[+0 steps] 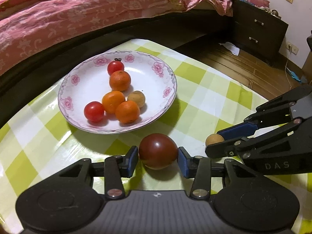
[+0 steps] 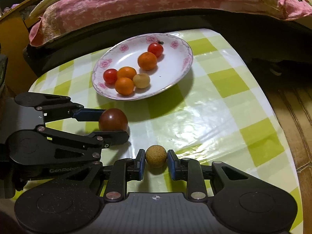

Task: Organize fruits
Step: 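Close the left gripper on the dark-brown tomato while the right gripper closes on the longan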

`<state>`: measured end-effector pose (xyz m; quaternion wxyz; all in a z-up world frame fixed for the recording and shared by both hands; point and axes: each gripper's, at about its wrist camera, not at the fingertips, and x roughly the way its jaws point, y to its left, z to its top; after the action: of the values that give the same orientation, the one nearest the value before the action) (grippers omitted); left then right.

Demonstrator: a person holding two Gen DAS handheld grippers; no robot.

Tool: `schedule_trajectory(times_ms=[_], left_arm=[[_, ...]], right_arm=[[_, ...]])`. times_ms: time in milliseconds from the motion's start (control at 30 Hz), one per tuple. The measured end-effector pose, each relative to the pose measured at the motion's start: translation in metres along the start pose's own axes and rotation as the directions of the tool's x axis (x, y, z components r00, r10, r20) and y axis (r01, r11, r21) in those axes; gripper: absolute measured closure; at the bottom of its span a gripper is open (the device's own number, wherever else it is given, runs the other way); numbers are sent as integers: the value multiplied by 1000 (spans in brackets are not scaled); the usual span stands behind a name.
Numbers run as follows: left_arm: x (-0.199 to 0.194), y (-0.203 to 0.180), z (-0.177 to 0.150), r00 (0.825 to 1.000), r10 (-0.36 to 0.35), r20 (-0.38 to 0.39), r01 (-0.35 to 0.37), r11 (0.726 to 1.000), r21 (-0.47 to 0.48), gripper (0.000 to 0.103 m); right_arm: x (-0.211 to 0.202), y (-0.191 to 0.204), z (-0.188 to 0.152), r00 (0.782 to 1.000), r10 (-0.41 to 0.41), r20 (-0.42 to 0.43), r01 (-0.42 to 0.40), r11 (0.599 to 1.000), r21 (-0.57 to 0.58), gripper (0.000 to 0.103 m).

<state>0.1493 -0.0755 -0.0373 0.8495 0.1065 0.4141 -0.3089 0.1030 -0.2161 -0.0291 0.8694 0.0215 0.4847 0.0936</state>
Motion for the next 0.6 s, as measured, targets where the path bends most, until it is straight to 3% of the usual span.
schedule_trajectory(times_ms=[300,600], left_arm=[[4,-4,0,1000,7,0,-7,1000,-14,55],[-22,1,-15,999,35,-37,-35,999,-2,55]], right_arm=[[1,0,1,1000,-4,0,4,1000,-1,81],[-2,12,0,1000,0,9,0,999,-54,81]])
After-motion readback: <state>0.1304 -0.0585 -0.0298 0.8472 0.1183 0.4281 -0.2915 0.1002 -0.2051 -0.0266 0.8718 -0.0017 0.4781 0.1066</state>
